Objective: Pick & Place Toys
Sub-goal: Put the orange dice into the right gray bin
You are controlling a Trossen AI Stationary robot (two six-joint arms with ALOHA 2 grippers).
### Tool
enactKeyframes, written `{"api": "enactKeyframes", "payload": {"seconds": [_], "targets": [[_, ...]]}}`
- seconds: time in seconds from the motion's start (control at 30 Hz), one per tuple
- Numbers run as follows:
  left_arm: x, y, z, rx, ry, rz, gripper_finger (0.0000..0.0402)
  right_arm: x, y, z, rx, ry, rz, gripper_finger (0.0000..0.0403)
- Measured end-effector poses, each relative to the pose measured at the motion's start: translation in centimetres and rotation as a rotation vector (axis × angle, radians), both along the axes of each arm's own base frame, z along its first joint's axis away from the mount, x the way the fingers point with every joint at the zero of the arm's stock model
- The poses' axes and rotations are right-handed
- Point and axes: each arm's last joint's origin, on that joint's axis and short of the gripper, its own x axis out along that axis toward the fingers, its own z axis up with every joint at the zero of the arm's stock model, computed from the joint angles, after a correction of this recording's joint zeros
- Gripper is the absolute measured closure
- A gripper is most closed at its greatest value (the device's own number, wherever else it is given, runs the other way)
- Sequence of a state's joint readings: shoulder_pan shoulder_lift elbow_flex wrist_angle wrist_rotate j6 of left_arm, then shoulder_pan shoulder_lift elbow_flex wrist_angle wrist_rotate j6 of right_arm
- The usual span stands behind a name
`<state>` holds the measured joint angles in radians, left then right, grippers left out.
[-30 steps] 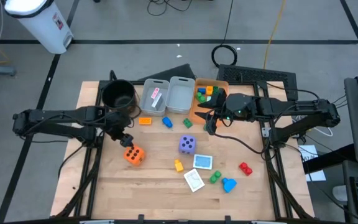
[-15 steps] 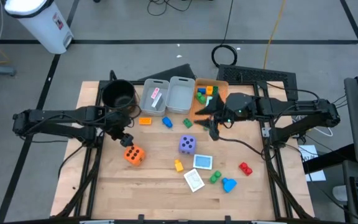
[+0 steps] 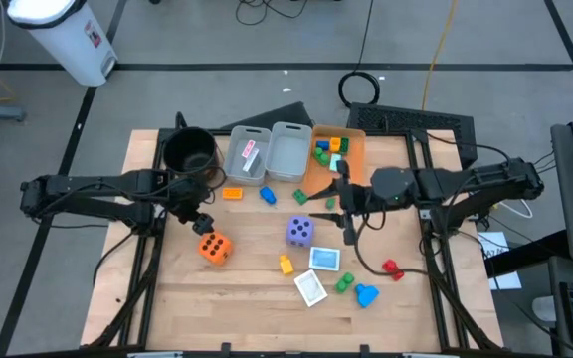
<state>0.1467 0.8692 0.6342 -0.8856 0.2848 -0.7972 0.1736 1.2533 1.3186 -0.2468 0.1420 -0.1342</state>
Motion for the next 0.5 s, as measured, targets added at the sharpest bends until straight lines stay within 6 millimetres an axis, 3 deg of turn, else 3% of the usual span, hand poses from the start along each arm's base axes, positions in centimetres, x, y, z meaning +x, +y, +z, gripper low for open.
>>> {"api": "enactKeyframes", "payload": {"seconds": [0.1,0.3,0.5], "targets": [[0.0,0.0,0.0,-0.004,0.001,0.007,0.0089,0.1,0.1,0.4,0.039,-0.038,-0.019,0.0243],[0.0,0.0,0.0,-0.013,0.001,0.003,0.0089,0.4,-1.2,1.2,0.315,-0.122,-0.116,0.0243],[-0.4,-0.3,-0.2,-0.034,0.045,-0.015,0.0089,0.4,-1.9,0.7,0.357,-0.073,-0.160,0.0243]]}}
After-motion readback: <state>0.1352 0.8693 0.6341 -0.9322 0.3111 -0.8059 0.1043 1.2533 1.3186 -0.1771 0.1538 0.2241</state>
